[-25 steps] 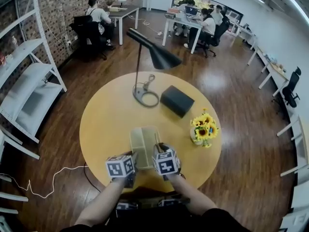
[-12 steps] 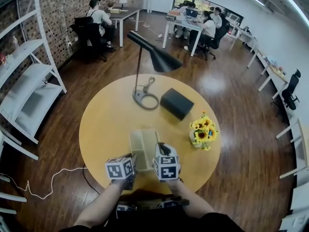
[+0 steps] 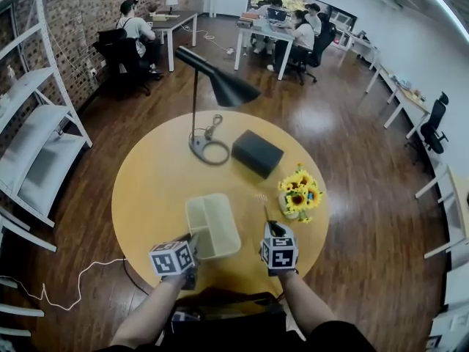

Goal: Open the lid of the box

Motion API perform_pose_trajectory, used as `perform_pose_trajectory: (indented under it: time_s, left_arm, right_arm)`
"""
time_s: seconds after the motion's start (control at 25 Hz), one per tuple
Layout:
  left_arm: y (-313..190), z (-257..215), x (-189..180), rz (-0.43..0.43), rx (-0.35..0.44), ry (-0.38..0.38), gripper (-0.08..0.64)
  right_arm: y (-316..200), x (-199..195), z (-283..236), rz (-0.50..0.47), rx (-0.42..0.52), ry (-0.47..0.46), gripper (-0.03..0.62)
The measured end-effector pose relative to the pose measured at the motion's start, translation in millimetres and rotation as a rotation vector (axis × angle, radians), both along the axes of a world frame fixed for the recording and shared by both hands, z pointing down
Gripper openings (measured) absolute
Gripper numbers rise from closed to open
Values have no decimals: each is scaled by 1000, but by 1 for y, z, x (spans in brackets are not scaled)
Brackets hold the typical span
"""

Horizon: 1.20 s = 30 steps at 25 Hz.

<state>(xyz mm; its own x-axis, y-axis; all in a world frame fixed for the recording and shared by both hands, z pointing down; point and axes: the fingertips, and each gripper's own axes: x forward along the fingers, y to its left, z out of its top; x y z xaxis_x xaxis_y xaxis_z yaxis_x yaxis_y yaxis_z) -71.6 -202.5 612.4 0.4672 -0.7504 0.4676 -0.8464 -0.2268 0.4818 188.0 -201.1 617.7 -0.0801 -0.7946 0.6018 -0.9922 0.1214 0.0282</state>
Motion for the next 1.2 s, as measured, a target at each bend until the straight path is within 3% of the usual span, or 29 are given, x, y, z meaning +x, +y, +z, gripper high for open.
perform_pose_trajectory:
  time_s: [0.16,0.36,0.64,0.84,1.0,1.08,1.2]
  left_arm:
    - [3,1,1,26,5,-22,89]
    - [2,-1,1,27,8,-24,91]
    - [4,2,-1,-2,6,13,91]
    - [2,0,-1,2,15,8,92]
    - [3,-8,1,11,59,-22,80]
    - [5,-20,-2,9,106,-19,71]
    - [7,-55,-12,1,240,-25,48]
  right_arm:
    - [22,35,69,71,-134,38,18]
    - [19,37,84,83,-122,88,18]
    - [32,45,117,113,-191,101,20]
    - [32,44,100,120,-131,41,40]
    - [33,38,32,121,44,-131,3]
    - [37,33,-6,99,126,-212,3]
    - [46,17,-43,40,180,-268,2]
